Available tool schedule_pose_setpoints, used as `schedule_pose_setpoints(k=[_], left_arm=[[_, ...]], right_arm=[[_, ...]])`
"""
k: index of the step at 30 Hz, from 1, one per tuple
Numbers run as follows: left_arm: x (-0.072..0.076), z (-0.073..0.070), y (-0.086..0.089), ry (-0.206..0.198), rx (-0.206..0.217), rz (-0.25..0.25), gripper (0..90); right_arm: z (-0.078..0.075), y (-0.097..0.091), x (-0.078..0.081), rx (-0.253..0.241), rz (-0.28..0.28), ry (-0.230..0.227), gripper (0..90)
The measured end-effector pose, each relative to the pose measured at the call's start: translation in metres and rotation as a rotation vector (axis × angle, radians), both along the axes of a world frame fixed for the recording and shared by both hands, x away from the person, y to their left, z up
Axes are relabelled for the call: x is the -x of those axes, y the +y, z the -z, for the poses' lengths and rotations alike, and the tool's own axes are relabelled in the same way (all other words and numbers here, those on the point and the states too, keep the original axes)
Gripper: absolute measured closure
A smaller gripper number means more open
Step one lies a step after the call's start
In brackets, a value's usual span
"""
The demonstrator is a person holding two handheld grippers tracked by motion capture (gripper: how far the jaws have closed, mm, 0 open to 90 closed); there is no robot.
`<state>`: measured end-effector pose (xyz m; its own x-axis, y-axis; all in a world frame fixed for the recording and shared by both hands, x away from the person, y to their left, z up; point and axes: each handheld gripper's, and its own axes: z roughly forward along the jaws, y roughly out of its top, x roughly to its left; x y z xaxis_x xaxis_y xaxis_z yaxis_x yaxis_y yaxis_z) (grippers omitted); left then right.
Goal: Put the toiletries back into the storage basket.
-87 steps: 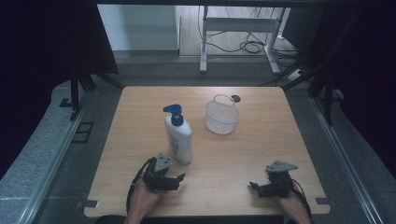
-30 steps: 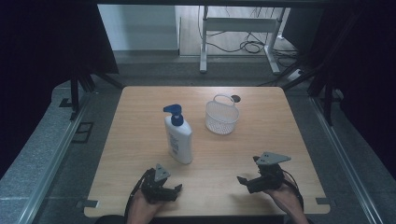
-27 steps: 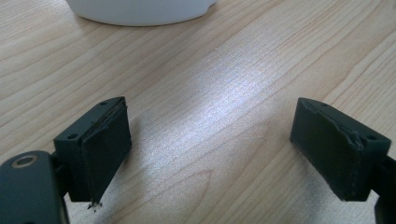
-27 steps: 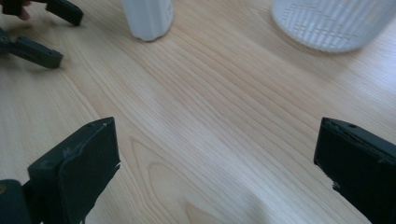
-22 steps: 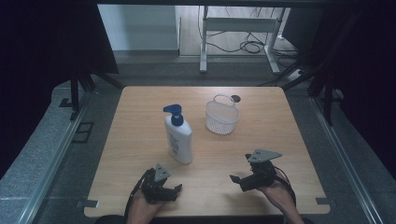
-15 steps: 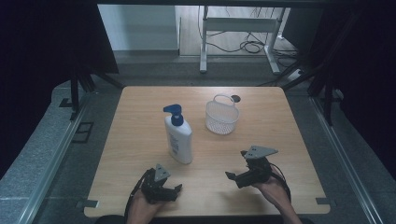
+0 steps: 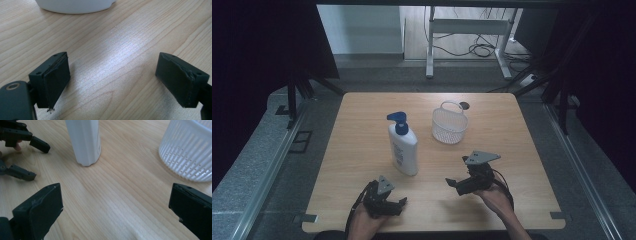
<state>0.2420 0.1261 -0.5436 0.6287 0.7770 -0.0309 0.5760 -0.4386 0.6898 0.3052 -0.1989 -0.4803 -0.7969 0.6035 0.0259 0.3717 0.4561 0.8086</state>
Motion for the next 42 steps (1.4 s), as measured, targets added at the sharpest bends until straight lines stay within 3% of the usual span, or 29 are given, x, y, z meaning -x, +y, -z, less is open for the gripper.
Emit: schedule_pose_setpoints(k=[23,26,42], left_arm=[[0.0,0.0,0.0,0.001,-0.006,0.003,11.4],[0.0,0.0,0.0,0.002,-0.003,0.001,11.4],[0.0,0.0,0.0,0.001,-0.006,0.001,11.4]], right_arm=[[-0.02,0.043,-0.023,-0.071,-0.042,0.046,0.0],[-0.021,0.052,-0.023,-0.062,-0.066,0.05,0.0],[-0.033,0.091,-0.037,-0.032,-0.081,0.023,0.0]])
